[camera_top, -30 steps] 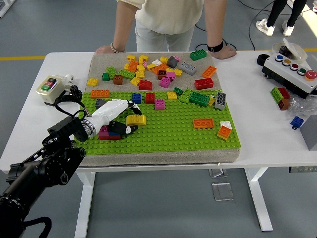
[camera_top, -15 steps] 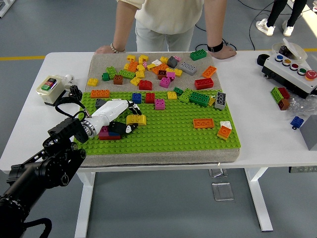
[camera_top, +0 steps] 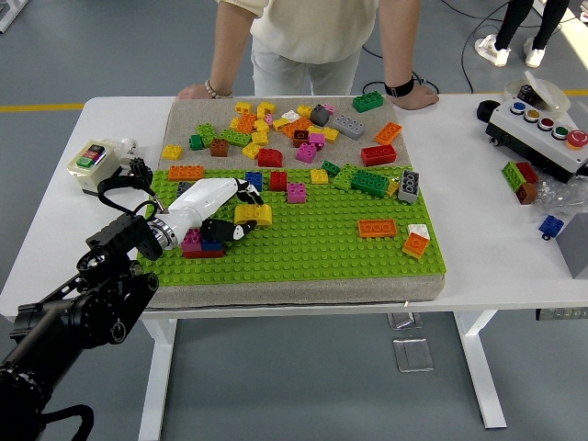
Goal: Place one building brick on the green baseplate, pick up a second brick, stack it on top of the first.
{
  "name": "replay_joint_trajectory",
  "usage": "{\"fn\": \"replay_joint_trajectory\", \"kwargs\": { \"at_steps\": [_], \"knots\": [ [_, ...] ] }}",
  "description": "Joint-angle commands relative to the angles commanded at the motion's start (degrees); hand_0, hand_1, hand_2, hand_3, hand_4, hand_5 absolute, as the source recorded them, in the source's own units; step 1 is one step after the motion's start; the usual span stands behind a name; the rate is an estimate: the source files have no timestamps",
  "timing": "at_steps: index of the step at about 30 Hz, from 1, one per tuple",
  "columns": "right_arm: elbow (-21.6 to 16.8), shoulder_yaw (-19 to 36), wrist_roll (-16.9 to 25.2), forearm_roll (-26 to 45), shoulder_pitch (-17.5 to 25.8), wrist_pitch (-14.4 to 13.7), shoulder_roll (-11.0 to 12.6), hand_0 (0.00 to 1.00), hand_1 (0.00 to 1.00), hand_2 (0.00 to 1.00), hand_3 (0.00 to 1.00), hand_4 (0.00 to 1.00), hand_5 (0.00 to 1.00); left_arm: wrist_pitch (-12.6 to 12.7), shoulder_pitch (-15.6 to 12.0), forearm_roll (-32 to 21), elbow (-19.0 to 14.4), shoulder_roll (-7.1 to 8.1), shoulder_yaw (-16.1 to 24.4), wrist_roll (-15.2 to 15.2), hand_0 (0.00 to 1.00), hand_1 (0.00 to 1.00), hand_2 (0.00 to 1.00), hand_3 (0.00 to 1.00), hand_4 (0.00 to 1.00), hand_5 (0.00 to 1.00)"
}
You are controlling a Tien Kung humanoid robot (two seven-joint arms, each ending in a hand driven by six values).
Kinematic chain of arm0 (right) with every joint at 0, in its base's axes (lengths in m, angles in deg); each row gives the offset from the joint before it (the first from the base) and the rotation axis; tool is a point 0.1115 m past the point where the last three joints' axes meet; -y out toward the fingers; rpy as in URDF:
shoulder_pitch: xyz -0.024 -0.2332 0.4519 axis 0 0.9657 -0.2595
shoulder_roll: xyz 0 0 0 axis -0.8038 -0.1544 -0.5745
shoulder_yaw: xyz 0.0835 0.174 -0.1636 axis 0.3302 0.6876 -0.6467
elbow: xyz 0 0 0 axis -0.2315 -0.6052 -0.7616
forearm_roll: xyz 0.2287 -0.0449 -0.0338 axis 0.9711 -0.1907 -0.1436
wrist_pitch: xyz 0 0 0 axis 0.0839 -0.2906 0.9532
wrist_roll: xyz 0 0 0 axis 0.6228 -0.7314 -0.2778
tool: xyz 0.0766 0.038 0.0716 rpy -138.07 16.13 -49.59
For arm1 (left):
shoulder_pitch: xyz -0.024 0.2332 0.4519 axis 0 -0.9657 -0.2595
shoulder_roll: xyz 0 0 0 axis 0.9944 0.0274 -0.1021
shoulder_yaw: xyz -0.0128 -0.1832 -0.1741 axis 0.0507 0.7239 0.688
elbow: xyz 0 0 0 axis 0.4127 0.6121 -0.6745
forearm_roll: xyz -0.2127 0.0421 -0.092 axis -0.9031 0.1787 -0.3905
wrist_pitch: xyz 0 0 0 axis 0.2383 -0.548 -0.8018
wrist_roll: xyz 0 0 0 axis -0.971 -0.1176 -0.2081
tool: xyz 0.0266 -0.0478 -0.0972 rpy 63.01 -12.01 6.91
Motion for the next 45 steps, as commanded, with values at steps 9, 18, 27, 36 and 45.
{"fn": "replay_joint_trajectory", "kwargs": {
  "at_steps": [9,18,27,36,45],
  "knots": [
    [0.0,0.6,-0.1,0.0,0.1,0.3,0.2,0.741,0.66,0.713,0.605,0.923,0.504,-1.3,-1.0,0.0,-5.1,1.25,0.2,-0.1,0.759,0.633,0.565,0.547,0.539,0.002],
    [0.0,1.1,0.1,-0.1,0.2,0.4,0.2,0.741,0.661,0.713,0.605,0.923,0.504,-3.1,-3.2,0.0,-12.1,2.96,0.0,-1.4,0.759,0.63,0.566,0.545,0.54,0.002],
    [0.0,1.7,0.1,-0.1,0.3,0.7,0.4,0.742,0.66,0.713,0.604,0.922,0.503,-4.8,-5.5,0.0,-19.1,5.4,0.3,-2.5,0.76,0.626,0.567,0.543,0.549,0.002],
    [0.0,2.0,0.2,0.0,0.6,1.0,0.6,0.742,0.66,0.713,0.604,0.923,0.503,-5.0,-9.0,0.0,-23.6,9.35,0.0,-2.9,0.76,0.626,0.567,0.543,0.547,0.002],
    [0.0,2.2,0.2,-0.1,0.8,1.1,0.7,0.742,0.66,0.713,0.604,0.922,0.502,-5.5,-11.5,0.0,-26.3,12.08,0.7,-3.2,0.76,0.624,0.566,0.541,0.547,0.002]
  ]
}}
